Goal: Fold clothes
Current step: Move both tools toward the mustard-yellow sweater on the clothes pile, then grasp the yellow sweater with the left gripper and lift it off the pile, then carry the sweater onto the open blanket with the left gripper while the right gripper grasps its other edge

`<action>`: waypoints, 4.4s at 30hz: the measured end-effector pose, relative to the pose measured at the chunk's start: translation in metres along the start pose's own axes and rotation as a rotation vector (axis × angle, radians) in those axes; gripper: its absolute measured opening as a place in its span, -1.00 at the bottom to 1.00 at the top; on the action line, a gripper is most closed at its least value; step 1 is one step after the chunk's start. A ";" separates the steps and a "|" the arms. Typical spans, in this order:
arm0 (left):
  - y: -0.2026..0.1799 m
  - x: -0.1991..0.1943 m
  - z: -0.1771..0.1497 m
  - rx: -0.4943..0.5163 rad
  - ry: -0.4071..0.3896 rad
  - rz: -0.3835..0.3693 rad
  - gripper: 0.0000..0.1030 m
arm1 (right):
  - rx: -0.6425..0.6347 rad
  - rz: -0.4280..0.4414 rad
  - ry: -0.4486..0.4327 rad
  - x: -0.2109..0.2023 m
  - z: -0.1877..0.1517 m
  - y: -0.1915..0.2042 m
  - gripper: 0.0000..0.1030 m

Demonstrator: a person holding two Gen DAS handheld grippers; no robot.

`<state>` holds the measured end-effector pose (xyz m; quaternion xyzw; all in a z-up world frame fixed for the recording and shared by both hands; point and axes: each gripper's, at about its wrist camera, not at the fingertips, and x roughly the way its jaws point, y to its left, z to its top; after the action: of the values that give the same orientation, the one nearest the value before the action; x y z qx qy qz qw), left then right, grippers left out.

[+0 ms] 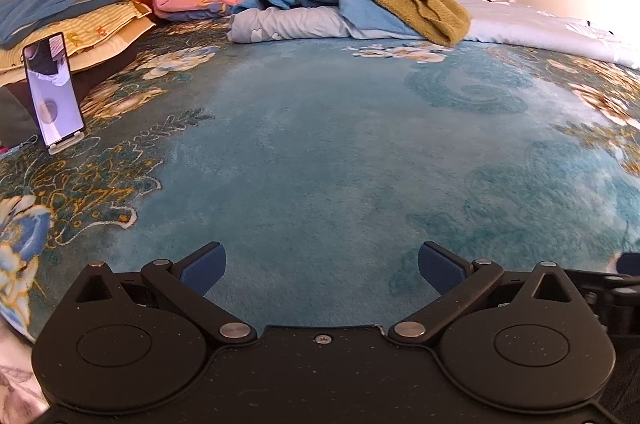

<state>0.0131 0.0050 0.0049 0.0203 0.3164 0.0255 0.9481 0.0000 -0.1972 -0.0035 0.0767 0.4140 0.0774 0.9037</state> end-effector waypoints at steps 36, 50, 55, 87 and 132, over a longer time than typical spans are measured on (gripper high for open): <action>-0.060 0.248 0.270 -0.129 -0.244 -0.169 0.97 | 0.033 -0.046 -0.266 0.059 0.176 -0.175 1.00; -0.063 0.382 0.344 -0.395 -0.173 -0.285 0.37 | 0.117 -0.113 -0.253 0.074 0.168 -0.223 1.00; -0.064 0.400 0.360 -0.396 -0.174 -0.254 0.02 | 0.118 -0.091 -0.251 0.082 0.166 -0.225 1.00; -0.088 0.414 0.363 -0.353 -0.216 -0.219 -0.56 | 0.126 -0.053 -0.242 0.101 0.161 -0.234 1.00; -0.019 0.013 0.224 -0.344 -0.234 -0.504 -0.91 | 0.124 -0.027 -0.531 -0.116 0.114 -0.150 1.00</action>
<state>0.1591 -0.0180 0.1750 -0.2164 0.1915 -0.1594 0.9440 0.0233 -0.3757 0.1257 0.1440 0.1673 0.0170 0.9752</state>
